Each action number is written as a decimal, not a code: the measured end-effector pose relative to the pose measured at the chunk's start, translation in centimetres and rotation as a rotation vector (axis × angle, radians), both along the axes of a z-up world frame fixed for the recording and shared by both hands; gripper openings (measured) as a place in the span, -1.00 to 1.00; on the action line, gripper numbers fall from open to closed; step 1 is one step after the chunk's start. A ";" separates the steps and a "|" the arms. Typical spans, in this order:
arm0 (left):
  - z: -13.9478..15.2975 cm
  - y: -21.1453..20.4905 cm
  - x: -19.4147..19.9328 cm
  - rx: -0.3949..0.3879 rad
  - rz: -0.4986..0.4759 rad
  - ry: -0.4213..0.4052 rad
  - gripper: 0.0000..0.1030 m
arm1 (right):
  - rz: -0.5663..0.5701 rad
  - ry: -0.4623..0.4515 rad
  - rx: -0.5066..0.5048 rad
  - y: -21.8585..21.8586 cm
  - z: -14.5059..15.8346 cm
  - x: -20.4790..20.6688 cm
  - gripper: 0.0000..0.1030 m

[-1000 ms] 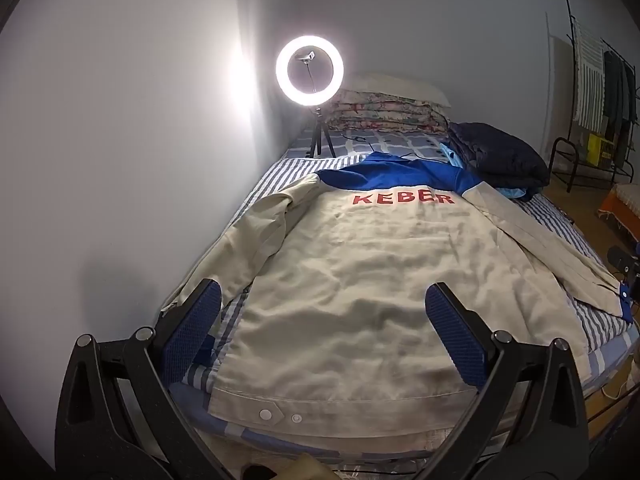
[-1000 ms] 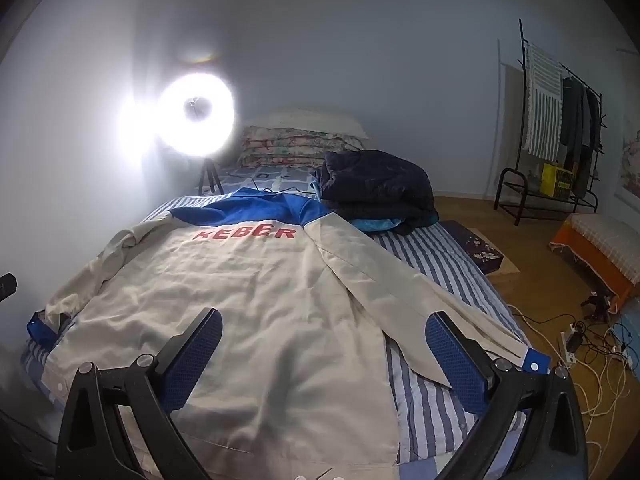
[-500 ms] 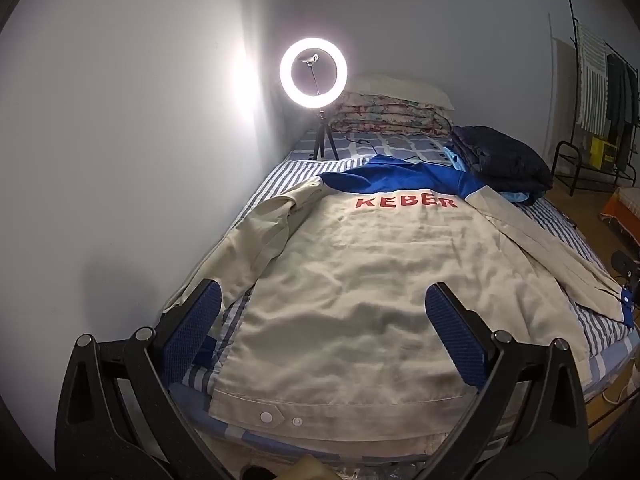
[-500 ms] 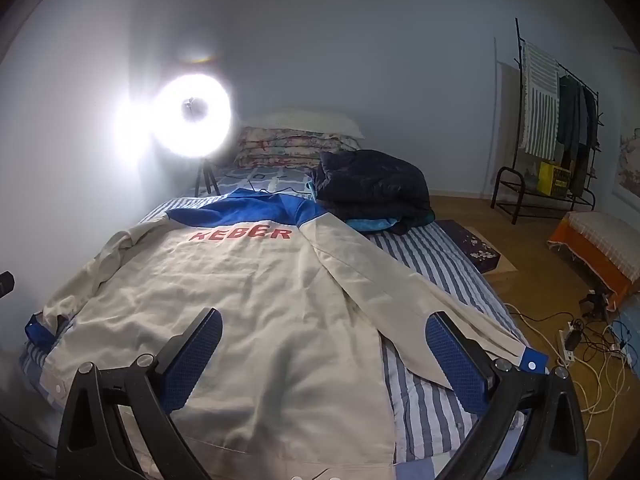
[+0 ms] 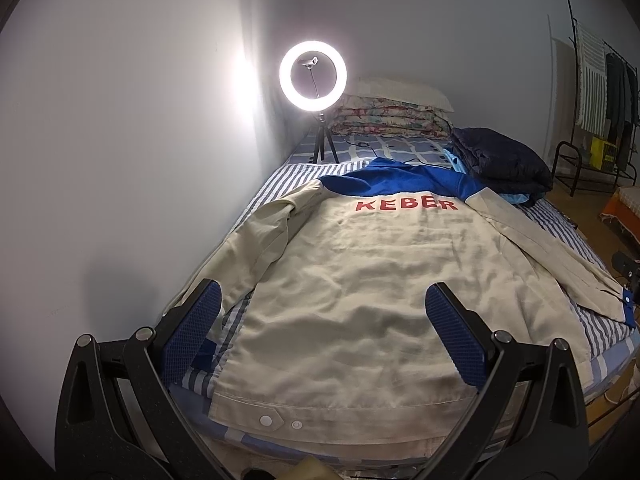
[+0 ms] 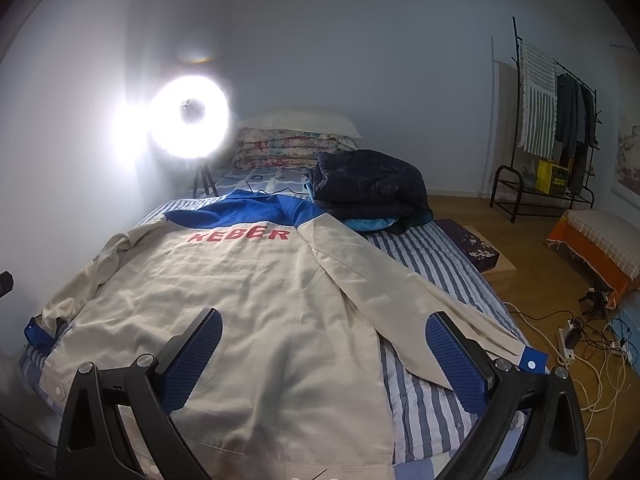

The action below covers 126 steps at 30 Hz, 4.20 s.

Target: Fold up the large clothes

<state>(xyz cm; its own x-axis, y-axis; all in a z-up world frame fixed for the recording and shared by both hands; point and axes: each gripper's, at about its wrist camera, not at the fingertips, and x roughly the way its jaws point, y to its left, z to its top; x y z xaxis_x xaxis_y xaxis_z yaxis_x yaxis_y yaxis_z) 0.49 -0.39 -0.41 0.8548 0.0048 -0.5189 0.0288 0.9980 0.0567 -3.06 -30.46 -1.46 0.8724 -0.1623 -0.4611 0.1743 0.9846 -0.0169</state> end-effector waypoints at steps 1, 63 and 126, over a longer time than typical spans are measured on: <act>0.0 0.0 0.0 -0.001 0.000 -0.001 1.00 | -0.001 0.001 0.000 0.0 0.0 0.0 0.99; -2.4 5.9 2.3 -0.023 0.085 0.011 1.00 | 0.201 0.013 -0.026 7.7 -0.4 6.0 0.99; -12.8 17.4 9.6 -0.195 0.418 0.345 0.38 | 0.566 0.129 0.145 12.8 -1.2 11.5 0.37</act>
<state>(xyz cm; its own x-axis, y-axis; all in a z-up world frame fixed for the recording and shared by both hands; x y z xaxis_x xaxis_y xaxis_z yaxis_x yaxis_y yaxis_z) 10.13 16.99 -13.22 0.5822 0.1825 -0.7923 -0.3861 0.9196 -0.0719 8.41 -17.68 -2.63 0.7402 0.3839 -0.5519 -0.3727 0.9176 0.1384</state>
